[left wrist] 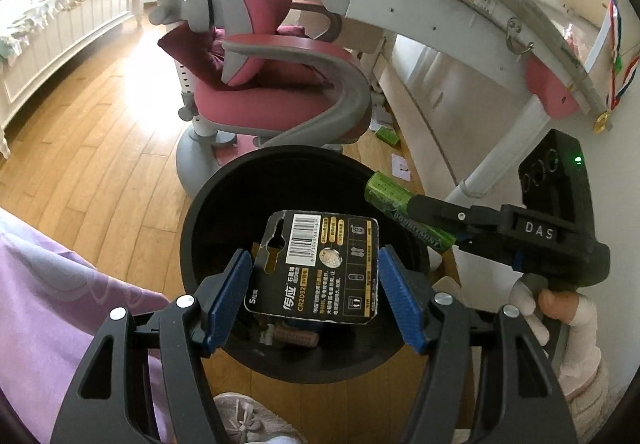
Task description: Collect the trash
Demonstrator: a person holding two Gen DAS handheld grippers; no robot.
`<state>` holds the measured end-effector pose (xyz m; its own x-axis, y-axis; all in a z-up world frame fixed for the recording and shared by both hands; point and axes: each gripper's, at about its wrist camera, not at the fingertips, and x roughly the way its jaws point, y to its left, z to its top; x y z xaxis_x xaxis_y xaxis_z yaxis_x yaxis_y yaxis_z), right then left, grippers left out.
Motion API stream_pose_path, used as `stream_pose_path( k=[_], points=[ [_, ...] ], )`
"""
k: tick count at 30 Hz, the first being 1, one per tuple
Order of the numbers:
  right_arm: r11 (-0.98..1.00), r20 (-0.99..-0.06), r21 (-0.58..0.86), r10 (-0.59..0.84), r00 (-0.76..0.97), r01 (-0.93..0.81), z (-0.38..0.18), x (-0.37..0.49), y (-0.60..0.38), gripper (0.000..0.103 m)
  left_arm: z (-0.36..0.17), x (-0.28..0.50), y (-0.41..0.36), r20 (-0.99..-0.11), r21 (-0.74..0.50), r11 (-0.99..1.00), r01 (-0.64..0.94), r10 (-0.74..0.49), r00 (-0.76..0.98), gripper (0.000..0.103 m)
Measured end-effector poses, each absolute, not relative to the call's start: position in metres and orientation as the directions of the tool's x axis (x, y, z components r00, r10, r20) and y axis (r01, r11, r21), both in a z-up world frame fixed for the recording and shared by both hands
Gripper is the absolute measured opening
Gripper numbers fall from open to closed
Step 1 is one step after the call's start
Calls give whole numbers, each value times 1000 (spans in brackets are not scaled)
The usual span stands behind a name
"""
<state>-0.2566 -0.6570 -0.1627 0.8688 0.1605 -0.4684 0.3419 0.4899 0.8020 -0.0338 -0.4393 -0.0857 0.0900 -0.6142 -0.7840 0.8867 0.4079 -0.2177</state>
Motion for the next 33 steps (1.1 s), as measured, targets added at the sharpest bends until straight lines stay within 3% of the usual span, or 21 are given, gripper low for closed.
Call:
stream_pose_path(
  k=[1,4,6,8,11,22,24,25,26,27,31,33],
  points=[
    [489,-475,799,156,866,350,-164,-256,-657,32,-86,-34,-441,-791,-204,415,887,-603,100,67],
    [467,-497,796,141,856,385,-165,-257,-661,34,-82,-36,-445,-807,-149,441,885,-571,149,88],
    [457,-506,794,128,853,402,-165,-258,-663,52,-74,-38,-441,-791,-136,441,887,-588,171,88],
    [466,-508,784,105,855,409,-160,-261,-661,59,-67,-41,-435,-783,-133,441,888,-596,178,88],
    [495,-506,773,101,856,398,-149,-259,-654,59,-52,-44,-421,-767,-109,461,880,-603,221,97],
    [632,-490,731,227,841,255,-101,-203,-577,59,0,-26,-298,-659,-154,645,748,-631,408,98],
    [668,-494,714,268,827,210,-90,-185,-551,61,4,-19,-261,-650,-149,717,680,-590,479,98],
    [686,-495,705,294,817,180,-83,-174,-535,66,5,-16,-244,-648,-146,749,646,-566,510,98],
    [700,-496,696,310,811,158,-77,-167,-523,79,6,-12,-217,-645,-142,795,590,-526,554,98],
    [721,-495,681,322,807,130,-69,-158,-508,82,6,-9,-202,-643,-138,820,555,-501,580,98],
    [790,-504,613,381,775,10,-39,-124,-443,82,5,-3,-123,-619,-98,929,358,-339,709,98],
    [823,-516,567,398,759,-46,-25,-105,-406,94,2,-2,-81,-607,-63,968,244,-231,761,98]
  ],
)
